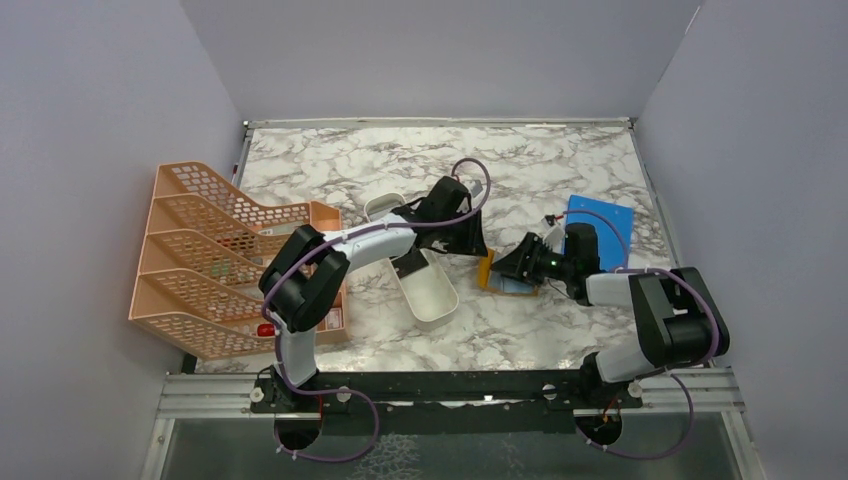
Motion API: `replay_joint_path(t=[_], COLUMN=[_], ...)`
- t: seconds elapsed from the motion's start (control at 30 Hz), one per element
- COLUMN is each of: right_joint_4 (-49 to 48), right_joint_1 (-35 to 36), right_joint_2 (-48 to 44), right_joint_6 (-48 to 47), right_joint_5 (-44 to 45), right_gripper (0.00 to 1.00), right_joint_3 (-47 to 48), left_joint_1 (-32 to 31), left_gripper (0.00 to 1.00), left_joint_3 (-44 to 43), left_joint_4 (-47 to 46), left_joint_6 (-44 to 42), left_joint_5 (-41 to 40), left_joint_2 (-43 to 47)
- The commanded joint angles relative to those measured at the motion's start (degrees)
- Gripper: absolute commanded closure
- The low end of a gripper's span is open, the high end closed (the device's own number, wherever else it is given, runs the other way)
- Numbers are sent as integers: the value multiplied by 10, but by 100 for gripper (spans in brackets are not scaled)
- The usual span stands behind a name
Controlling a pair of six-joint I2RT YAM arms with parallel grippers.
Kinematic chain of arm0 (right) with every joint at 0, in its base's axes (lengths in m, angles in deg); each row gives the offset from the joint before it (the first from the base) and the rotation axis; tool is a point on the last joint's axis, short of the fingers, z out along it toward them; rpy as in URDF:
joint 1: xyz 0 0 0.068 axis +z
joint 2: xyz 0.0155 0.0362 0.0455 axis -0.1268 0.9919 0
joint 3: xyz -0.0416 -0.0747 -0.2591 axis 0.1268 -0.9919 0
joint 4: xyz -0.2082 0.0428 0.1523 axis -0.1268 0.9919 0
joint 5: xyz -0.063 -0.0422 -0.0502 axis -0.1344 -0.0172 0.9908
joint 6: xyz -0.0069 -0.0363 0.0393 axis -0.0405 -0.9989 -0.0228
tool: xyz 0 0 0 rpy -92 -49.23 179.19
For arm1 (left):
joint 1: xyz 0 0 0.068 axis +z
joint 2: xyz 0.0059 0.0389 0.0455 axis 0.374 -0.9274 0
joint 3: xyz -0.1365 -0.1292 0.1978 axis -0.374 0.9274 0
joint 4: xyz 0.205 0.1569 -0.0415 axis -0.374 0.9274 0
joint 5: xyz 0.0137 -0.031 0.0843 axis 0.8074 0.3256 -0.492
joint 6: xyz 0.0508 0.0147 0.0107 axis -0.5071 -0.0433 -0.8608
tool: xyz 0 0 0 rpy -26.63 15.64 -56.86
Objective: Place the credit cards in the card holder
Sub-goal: Open the card holder at the center of the board, then pick up the credit card from the storage box.
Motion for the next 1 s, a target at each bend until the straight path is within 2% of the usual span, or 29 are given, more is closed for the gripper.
replay_joint_path(t=[0.0,0.13,0.33,0.5,0.73,0.8,0.93,0.97], right_joint_4=[-4,-1,19,11,37,38,7,1], right_joint_1=[-3,-3,-3,-3,-3,-3,-3,-3], right_joint_2=[16,10,-15,-9,-48,-54,-48,-43], right_joint_6=[-8,-10,-30,-27,-24,-22,-12,-10], right_joint_5=[-15,-34,-33,-55,-46,-47,-62,-66], right_gripper=[40,36,30,41,36,40,56,57], right_joint_3=[12,23,38,47,53,55,57,59], left_joint_1=[2,5,25,59,104,110,113,114], left_gripper=[65,63,62,63,68,70,71,70], left_joint_3=[-39,-99,-127,-88,-14,-2,25,30], left_joint_4=[47,115,178,195,202,205,205,204], left_joint_6=[-41,-99,-170,-207,-223,-218,-219,-222], left_joint_5=[-18,-62,-131,-183,-193,-203,-205,-206], left_joint_2=[30,46,97,155,214,221,234,235])
